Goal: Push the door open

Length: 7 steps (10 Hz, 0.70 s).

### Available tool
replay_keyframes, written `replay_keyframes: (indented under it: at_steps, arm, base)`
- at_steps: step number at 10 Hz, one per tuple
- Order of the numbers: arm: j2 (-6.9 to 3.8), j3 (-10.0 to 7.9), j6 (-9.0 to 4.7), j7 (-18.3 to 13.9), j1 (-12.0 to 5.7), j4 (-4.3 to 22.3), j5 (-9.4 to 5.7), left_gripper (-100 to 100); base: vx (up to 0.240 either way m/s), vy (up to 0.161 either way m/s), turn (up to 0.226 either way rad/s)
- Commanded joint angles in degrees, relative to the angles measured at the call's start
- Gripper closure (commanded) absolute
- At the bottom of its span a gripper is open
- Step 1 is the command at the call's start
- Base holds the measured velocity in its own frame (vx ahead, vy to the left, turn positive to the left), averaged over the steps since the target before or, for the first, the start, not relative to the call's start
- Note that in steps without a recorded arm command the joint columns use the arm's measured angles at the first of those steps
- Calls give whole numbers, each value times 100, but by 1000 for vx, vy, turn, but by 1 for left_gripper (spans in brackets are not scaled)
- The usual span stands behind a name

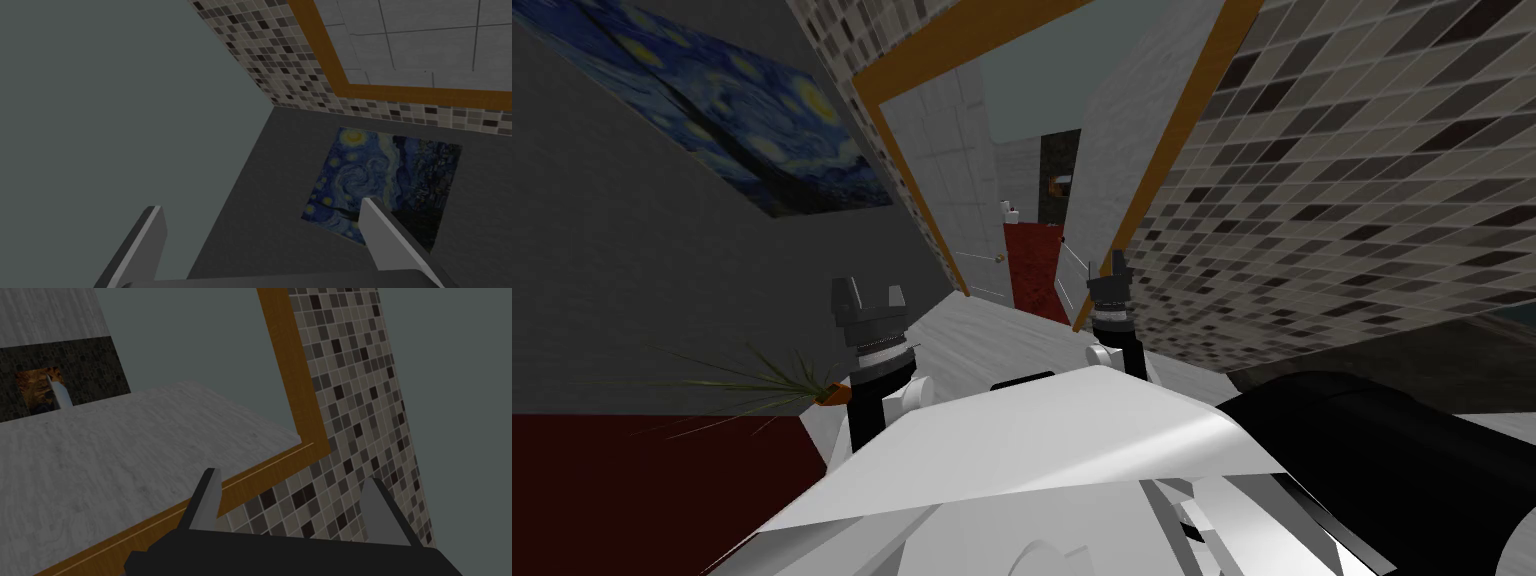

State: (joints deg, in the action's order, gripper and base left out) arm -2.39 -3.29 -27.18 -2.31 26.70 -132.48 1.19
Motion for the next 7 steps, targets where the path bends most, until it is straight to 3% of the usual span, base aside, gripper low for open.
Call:
replay_keyframes:
  at_steps: [1, 7]
  arm:
    - [-39, 36, -60, -139, -59, 202, -111, -100]
    - [-124, 135, -228, -529, -224, 767, -422, -100]
  base:
    - [72, 41, -155]
    - [115, 52, -126]
